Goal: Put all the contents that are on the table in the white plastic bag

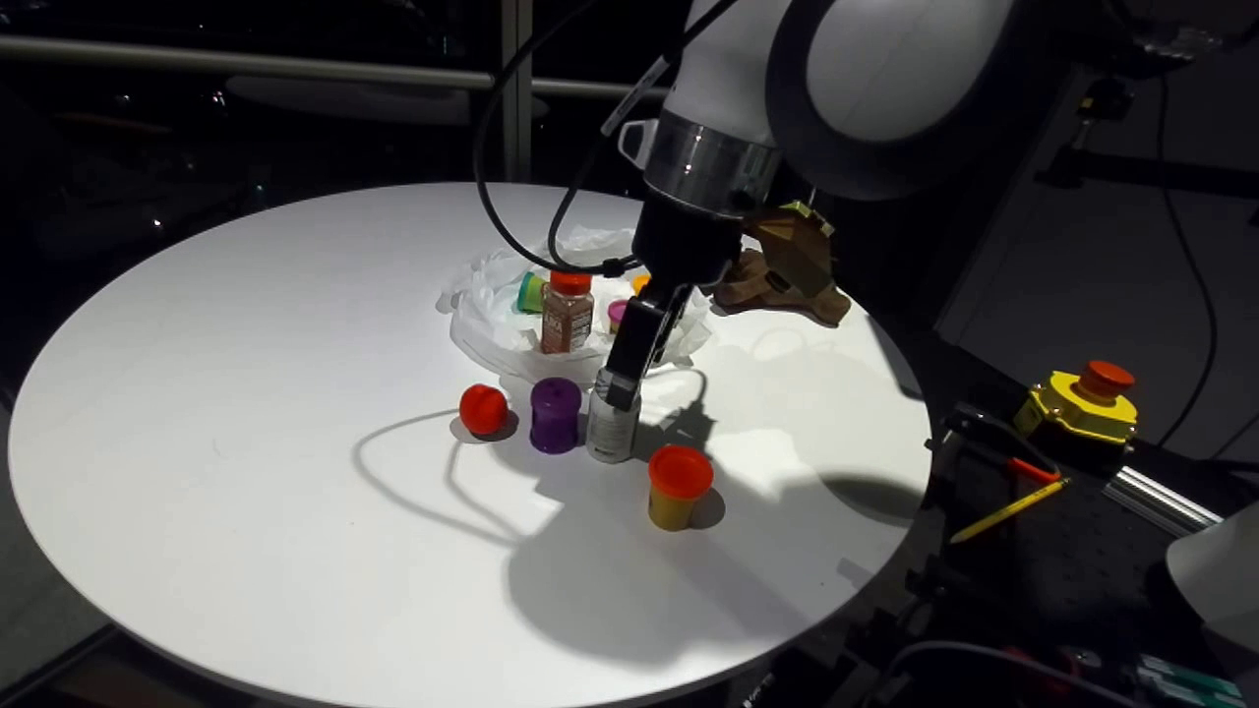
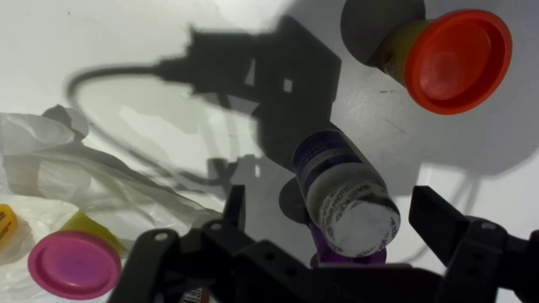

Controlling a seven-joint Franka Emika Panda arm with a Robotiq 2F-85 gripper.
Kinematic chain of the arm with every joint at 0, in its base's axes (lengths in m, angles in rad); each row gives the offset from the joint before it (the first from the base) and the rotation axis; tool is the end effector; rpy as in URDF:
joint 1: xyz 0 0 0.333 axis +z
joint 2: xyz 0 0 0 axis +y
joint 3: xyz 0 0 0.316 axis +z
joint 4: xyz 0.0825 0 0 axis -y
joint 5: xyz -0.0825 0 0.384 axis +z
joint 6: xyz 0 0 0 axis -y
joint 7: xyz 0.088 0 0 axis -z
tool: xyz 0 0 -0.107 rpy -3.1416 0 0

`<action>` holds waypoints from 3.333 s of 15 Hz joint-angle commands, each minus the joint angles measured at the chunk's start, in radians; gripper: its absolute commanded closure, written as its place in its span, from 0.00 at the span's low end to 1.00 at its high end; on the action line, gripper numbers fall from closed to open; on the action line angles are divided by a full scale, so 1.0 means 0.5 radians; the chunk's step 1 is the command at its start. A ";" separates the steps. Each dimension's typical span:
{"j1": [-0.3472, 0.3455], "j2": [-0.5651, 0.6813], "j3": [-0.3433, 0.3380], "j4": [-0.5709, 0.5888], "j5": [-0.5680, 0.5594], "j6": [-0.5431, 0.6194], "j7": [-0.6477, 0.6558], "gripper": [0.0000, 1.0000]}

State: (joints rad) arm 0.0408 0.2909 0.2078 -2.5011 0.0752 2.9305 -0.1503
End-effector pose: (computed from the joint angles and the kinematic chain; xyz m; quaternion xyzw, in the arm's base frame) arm 0.4666 0.1181 0.1885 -0.9844 -0.1557 -0.0691 0.0431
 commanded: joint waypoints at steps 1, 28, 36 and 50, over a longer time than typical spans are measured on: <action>-0.103 0.081 0.091 0.106 0.071 0.001 -0.095 0.02; 0.082 0.380 -0.296 1.324 -0.151 -0.739 0.367 0.73; -0.007 0.715 -0.321 1.631 -0.107 -0.823 0.357 0.73; -0.070 0.731 -0.273 1.523 0.026 -0.801 0.312 0.10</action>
State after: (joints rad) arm 0.0130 0.6824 0.0547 -1.7241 0.0665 2.5223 0.0234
